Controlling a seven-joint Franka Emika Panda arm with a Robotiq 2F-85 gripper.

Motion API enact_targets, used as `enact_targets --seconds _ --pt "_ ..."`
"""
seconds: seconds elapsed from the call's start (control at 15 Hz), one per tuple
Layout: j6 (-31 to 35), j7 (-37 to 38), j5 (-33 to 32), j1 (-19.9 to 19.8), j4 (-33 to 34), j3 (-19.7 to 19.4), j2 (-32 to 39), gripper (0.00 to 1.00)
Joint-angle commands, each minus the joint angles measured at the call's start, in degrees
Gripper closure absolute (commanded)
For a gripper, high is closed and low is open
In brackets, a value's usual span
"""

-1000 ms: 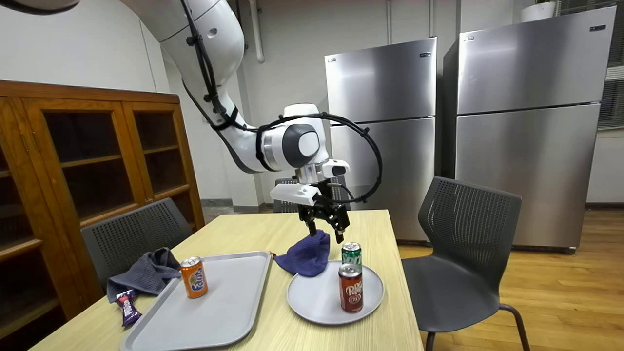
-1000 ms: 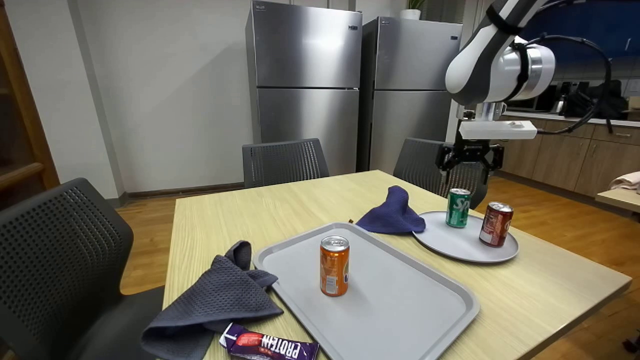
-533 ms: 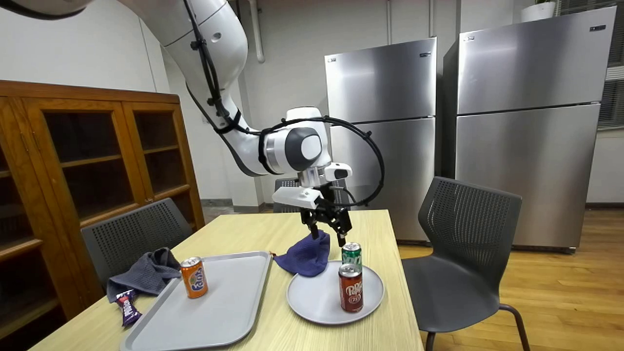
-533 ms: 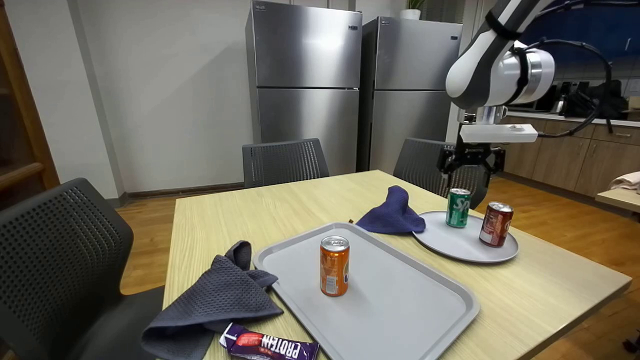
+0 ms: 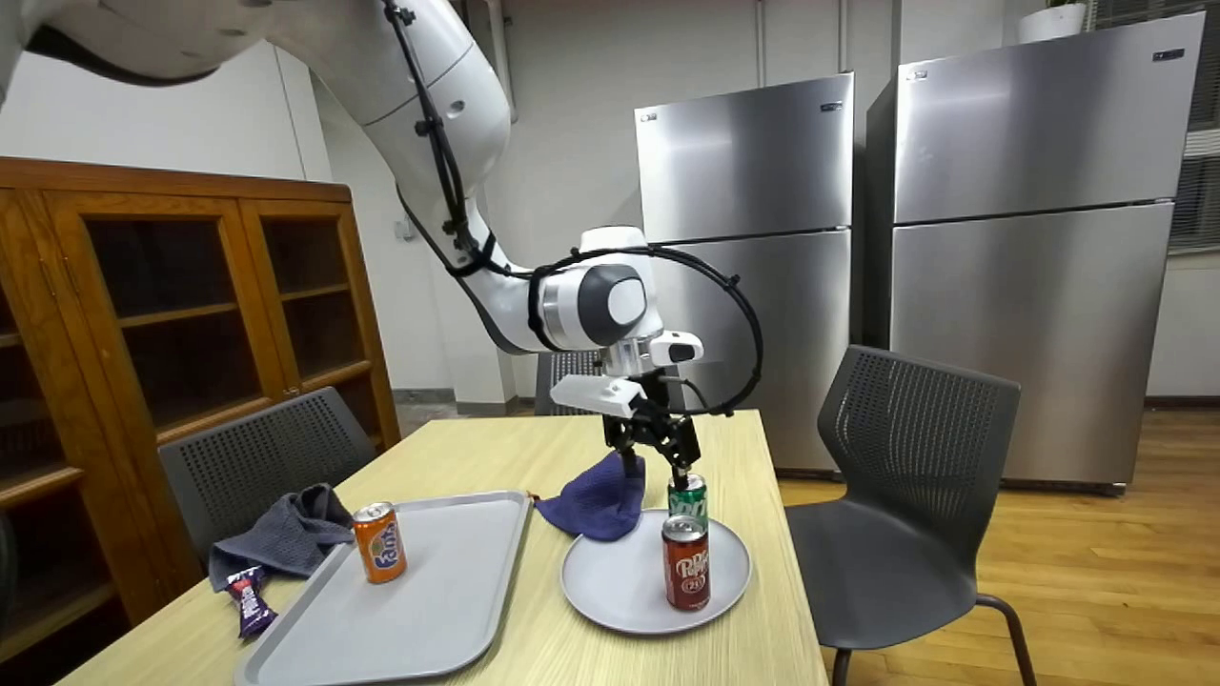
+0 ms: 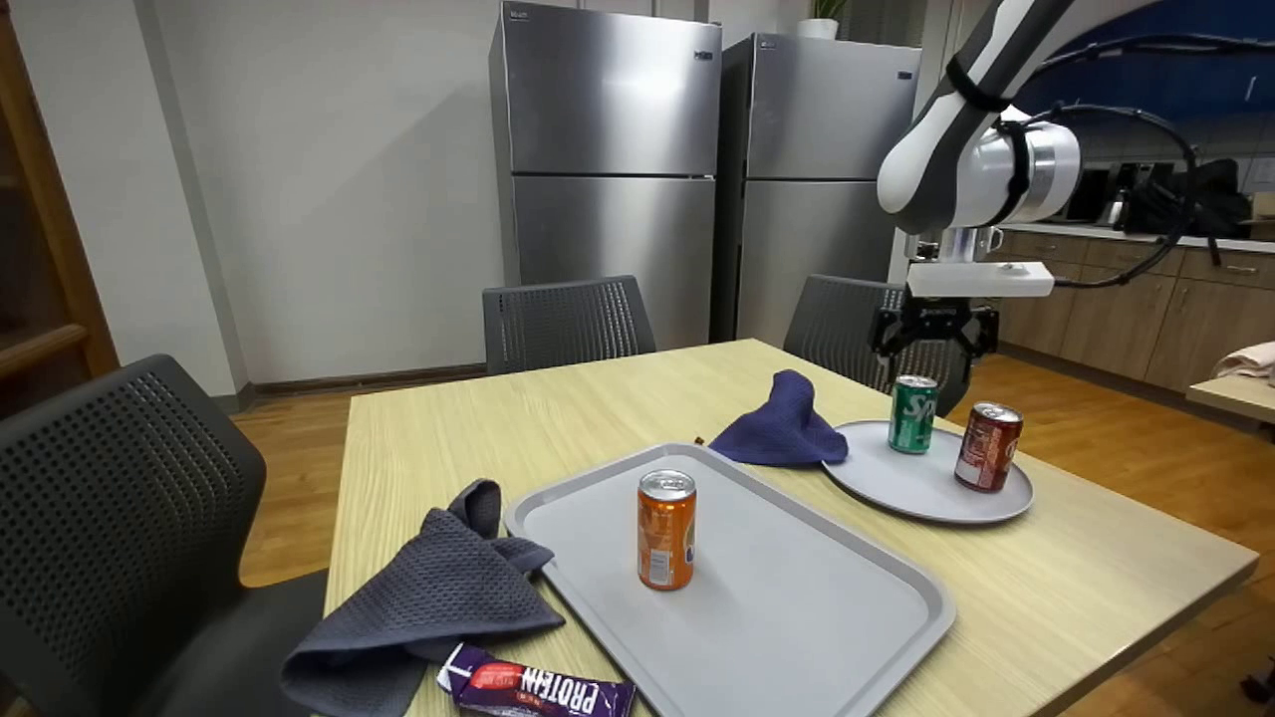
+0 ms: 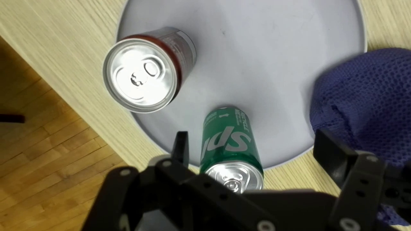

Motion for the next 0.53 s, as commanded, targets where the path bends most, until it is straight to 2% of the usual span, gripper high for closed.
enact_targets --seconds 0.0,0.47 --pt "-4.1 2.1 0.9 -0.6 6.0 0.1 3.9 0.00" --pt "-5.2 4.1 0.9 -1.0 11.4 -0.9 8.0 0.00"
